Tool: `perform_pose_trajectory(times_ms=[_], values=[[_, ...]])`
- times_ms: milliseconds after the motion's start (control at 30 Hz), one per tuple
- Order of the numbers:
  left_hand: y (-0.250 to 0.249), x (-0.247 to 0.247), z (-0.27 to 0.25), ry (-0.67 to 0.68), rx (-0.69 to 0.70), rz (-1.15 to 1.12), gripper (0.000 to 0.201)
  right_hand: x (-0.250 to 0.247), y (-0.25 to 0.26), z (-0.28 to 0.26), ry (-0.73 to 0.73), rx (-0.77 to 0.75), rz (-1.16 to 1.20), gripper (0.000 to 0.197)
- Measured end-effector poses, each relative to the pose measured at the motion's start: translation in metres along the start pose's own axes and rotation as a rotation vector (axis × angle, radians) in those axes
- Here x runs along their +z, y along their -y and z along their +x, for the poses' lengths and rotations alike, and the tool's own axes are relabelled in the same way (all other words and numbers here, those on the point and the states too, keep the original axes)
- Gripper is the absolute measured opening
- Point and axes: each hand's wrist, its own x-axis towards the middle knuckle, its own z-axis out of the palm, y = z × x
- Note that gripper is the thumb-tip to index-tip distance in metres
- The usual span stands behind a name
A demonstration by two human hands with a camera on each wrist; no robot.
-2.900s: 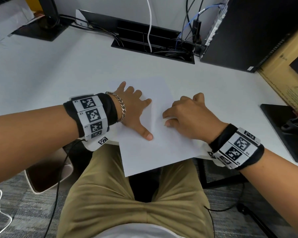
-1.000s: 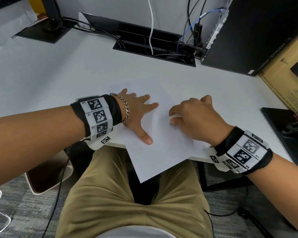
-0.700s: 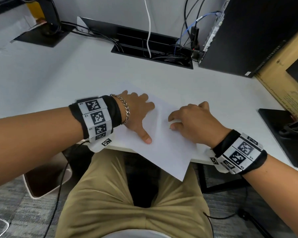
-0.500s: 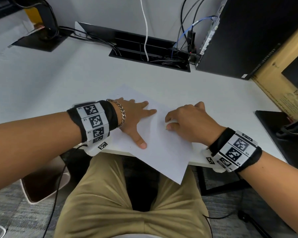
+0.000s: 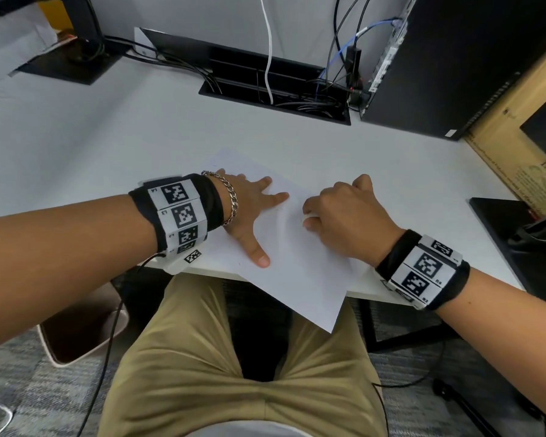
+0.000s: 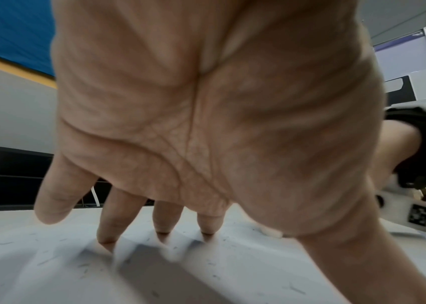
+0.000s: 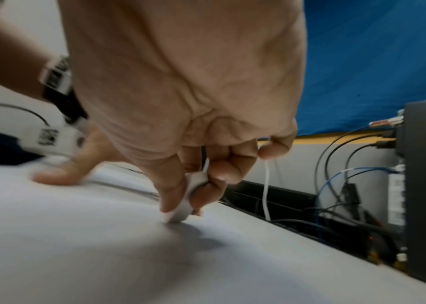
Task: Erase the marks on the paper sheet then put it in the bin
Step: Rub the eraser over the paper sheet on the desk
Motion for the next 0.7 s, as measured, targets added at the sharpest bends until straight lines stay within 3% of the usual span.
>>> perform_pose_trajectory(times_ms=[133, 300, 467, 633, 700], values=[[0.000, 0.001, 0.000, 0.003, -0.010, 0.002, 0.144, 0.000, 0.014, -0.013, 0.022, -0.091, -0.075, 0.022], [0.000, 0.000, 0.000, 0.000, -0.005, 0.012, 0.145, -0.003, 0.001, -0.001, 0.020, 0.000, -0.019, 0.022], [-0.001, 0.000, -0.001, 0.003, -0.013, 0.011, 0.144, -0.003, 0.019, -0.015, 0.023, -0.087, -0.057, 0.021], [-0.001, 0.000, -0.001, 0.001, -0.007, 0.006, 0.143, -0.004, -0.003, -0.001, 0.036, 0.052, 0.023, 0.020], [0.000, 0.001, -0.001, -0.001, -0.010, -0.002, 0.144, -0.003, 0.002, -0.004, 0.022, 0.027, 0.001, 0.020]])
